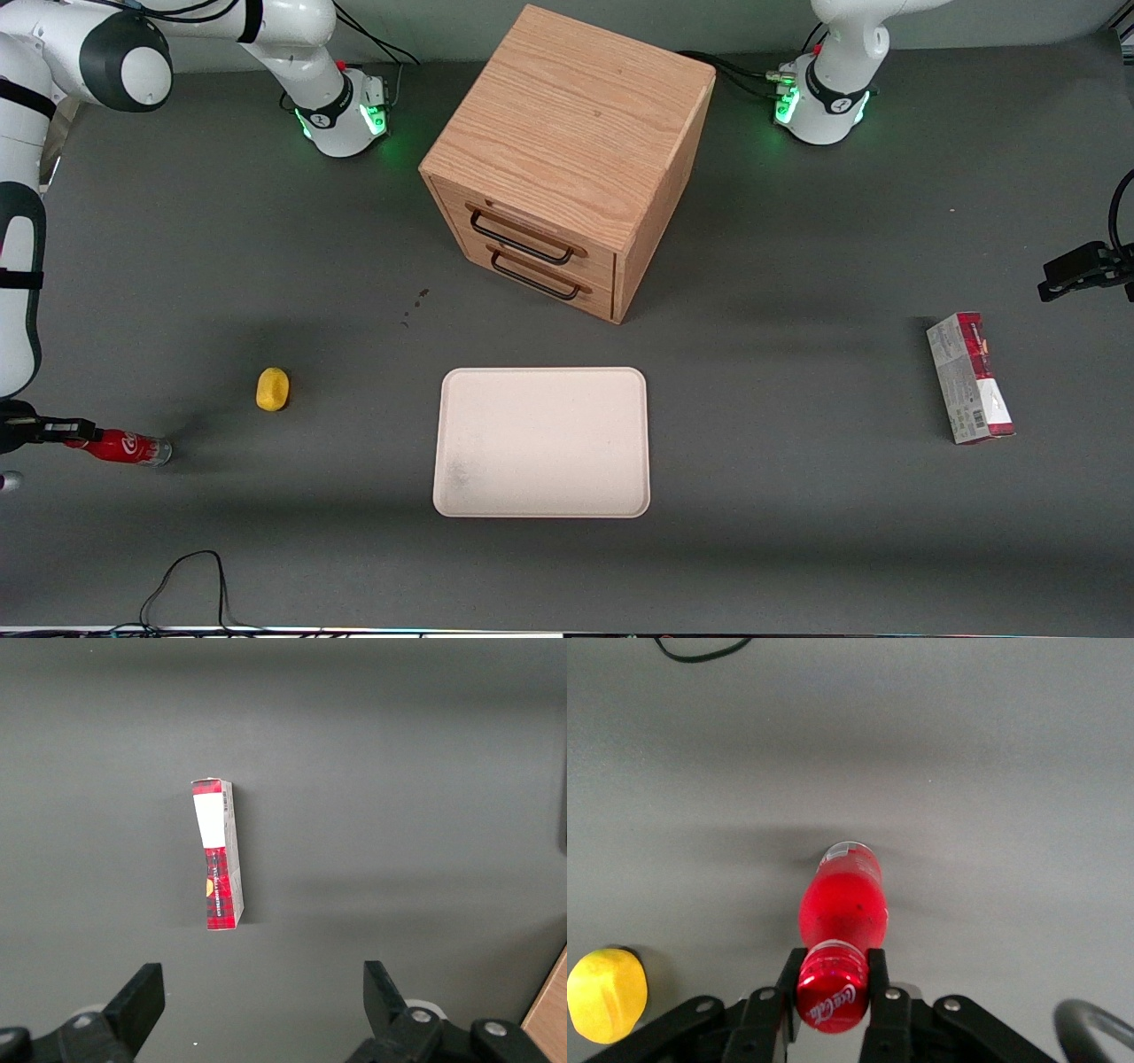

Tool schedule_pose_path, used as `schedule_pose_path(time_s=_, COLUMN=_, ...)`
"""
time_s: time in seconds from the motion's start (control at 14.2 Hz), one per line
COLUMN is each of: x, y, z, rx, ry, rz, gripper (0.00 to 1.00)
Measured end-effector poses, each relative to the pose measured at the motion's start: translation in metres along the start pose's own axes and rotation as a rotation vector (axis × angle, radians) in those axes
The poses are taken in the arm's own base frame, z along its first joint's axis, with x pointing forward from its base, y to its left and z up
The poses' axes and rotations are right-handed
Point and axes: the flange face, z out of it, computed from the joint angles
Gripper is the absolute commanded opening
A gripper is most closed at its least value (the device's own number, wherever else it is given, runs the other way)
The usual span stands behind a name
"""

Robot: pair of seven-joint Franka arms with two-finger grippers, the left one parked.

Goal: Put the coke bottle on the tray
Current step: 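Lift the red bottle with the right gripper and carry it toward the white tray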

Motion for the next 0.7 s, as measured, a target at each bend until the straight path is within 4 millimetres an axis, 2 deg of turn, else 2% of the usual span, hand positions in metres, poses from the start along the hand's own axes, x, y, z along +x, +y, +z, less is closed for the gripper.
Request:
schedule_pose_path(time_s=0.14, x=0.0, y=0.0, z=-0.013, rx=-0.002, ry=0.006, rz=-0.026, gripper=0.0)
schedule_pose_path(time_s=0.28, x=-0.005, y=-0.001, z=-0.045, rx=0.002, ry=0.0, rz=-0.043, gripper=0.0)
schedule_pose_path(time_s=0.42, x=-0.016, y=-0.005, z=-0.093, rx=0.009, ry=-0.011, rz=-0.048, gripper=0.0)
schedule_pose_path(time_s=0.7, x=-0.052, y=-0.012, z=-0.193, rx=0.015, ry=-0.021, rz=-0.093, gripper=0.0)
